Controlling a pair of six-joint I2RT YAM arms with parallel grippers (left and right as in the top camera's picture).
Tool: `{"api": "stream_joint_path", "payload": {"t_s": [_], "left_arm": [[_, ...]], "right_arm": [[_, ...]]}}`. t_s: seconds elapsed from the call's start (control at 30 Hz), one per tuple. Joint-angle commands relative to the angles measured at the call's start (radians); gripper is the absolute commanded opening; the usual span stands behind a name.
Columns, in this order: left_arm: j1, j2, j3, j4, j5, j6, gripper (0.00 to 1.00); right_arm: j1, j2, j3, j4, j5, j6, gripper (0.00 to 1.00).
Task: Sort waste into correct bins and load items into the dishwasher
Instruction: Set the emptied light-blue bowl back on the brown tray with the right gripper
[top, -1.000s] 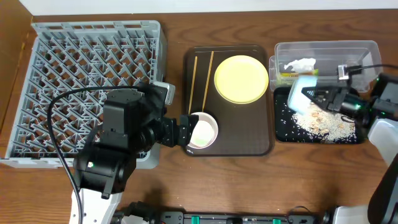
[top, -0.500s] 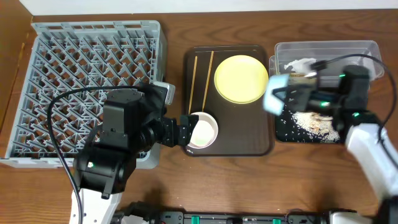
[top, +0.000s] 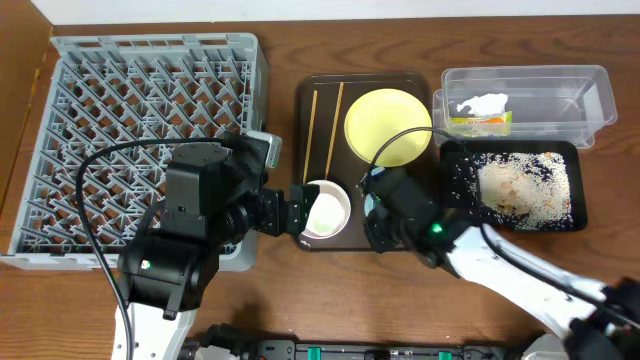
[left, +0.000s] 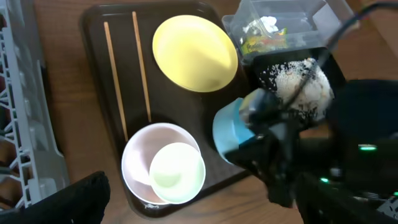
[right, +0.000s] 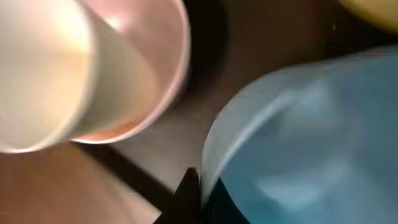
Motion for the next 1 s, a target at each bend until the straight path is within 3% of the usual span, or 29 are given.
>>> {"api": "stream_joint_path", "payload": {"t_s": [0.0, 0.1, 0.13, 0.17, 0.2, 0.23, 0.27, 0.4, 0.63, 0.77, 0.97], "left_arm": [[0.000, 0.001, 0.022, 0.000, 0.014, -0.009, 0.95], [0.000, 0.001, 0.022, 0.000, 0.014, -0.009, 0.95], [0.000, 0.001, 0.022, 0.000, 0.014, -0.010, 0.95], [0.000, 0.001, 0.022, 0.000, 0.014, -0.010, 0.95], [0.000, 0.001, 0.022, 0.000, 0.015, -0.010, 0.95], [0.000, 0.001, 0.022, 0.000, 0.018, -0.010, 0.95], [0.000, 0.001, 0.022, 0.000, 0.018, -0.012, 0.95], [0.000, 0.001, 0.022, 0.000, 0.018, -0.032, 0.96], [0.000, 0.029, 0.020, -0.076, -0.031, -0.043, 0.98], [0.000, 0.101, 0.013, -0.183, -0.156, -0.158, 0.98], [-0.013, 0.270, 0.004, -0.217, -0.171, -0.235, 0.98]], "right_arm": [[-0.005, 0.014, 0.027, -0.011, 0.067, -0.015, 0.01], [-0.005, 0.014, 0.074, -0.074, 0.089, -0.052, 0.05], [-0.005, 0.014, 0.088, -0.099, 0.088, -0.065, 0.13], [-0.005, 0.014, 0.103, -0.134, 0.087, -0.080, 0.40], [-0.003, 0.014, 0.117, -0.164, 0.087, -0.089, 0.52], [-0.003, 0.014, 0.143, -0.220, 0.087, -0.095, 0.61], [-0.003, 0.014, 0.164, -0.259, 0.087, -0.095, 0.63], [-0.011, -0.004, 0.272, -0.378, 0.048, -0.090, 0.63], [-0.116, -0.028, 0.365, -0.415, -0.051, 0.002, 0.56], [-0.214, -0.028, 0.366, -0.434, -0.113, 0.050, 0.55], [-0.341, -0.028, 0.366, -0.449, -0.286, 0.046, 0.54]]}}
